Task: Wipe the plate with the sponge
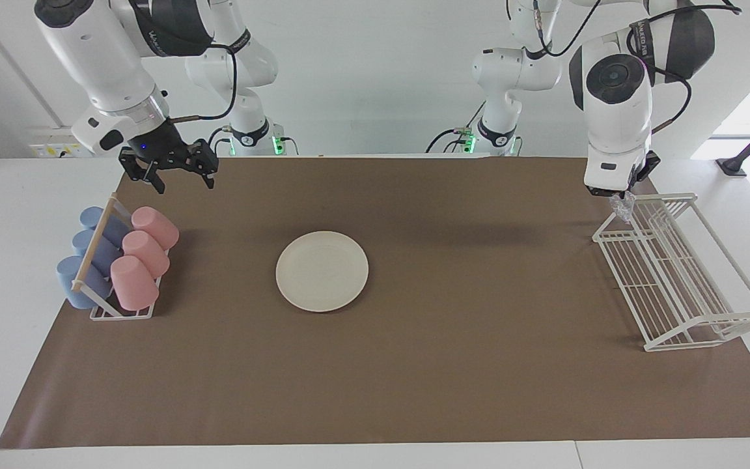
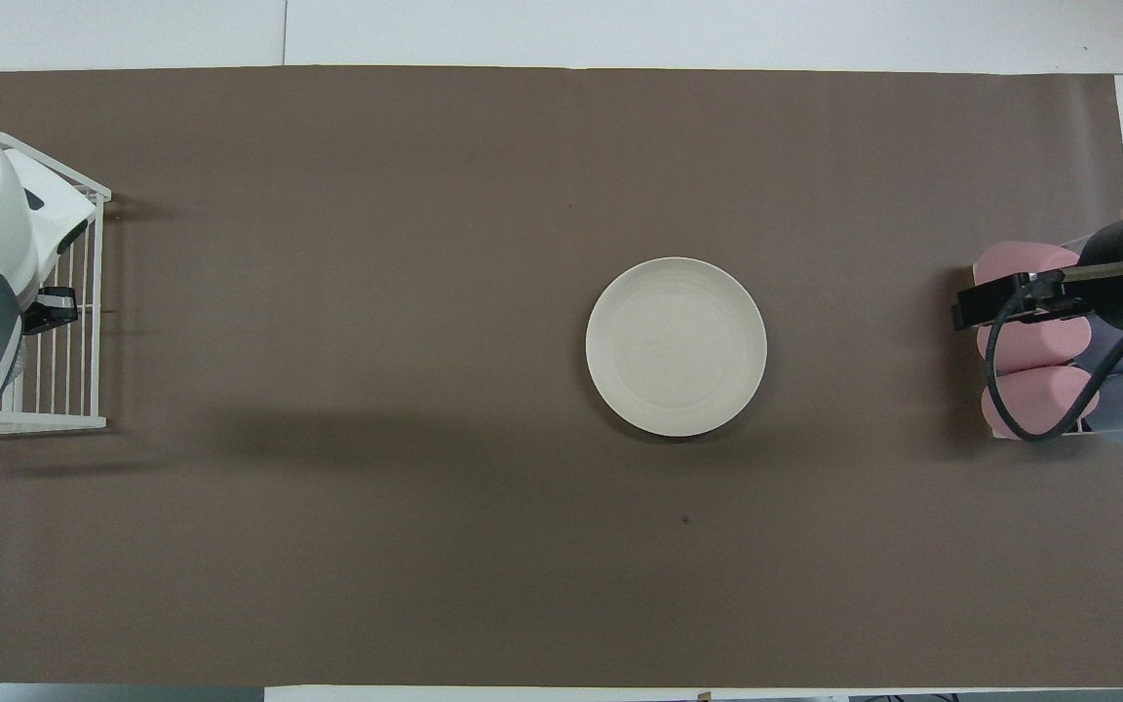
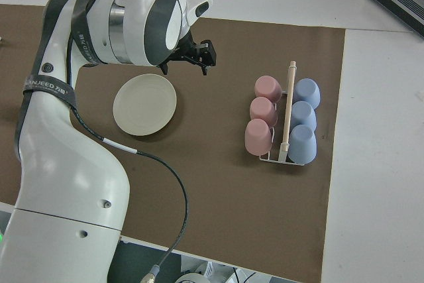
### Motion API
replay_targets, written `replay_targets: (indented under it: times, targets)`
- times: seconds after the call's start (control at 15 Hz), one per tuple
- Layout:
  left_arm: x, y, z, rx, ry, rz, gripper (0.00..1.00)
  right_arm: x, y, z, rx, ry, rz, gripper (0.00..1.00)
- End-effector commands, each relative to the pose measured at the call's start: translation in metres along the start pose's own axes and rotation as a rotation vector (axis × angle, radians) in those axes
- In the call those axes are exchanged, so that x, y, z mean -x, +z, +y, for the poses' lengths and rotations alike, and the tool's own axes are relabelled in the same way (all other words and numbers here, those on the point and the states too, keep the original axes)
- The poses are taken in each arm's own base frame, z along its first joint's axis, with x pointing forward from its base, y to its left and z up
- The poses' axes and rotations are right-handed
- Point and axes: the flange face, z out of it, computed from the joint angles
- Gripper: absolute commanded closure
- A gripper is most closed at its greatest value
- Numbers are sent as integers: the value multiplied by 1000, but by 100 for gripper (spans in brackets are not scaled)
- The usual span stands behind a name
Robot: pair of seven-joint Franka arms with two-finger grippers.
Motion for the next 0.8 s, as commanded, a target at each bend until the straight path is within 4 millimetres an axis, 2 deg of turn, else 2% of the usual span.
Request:
replay_targets:
  times: [0.0,0.13,0.2,0.4,0.53,0.66,0.73]
  targets:
    - [-21,18,10,-76,28,59,100,0,-2,-1,23,-45,15,0]
    - [-25,40,12,-110,8,86,100,2,2,5,20,-31,8,0]
    - [-29,48,19,-116,-27,92,100,1,0,7,21,-20,14,0]
    - [-34,62,30,-162,-32,109,100,0,-2,9,23,-9,44,0]
    - [-31,80,35,-184,-36,127,100,0,-1,13,23,0,41,0]
    - [-31,90,40,-208,-75,147,100,3,0,17,19,72,24,0]
    - [-31,97,48,-210,-92,141,100,6,1,19,14,122,-3,0]
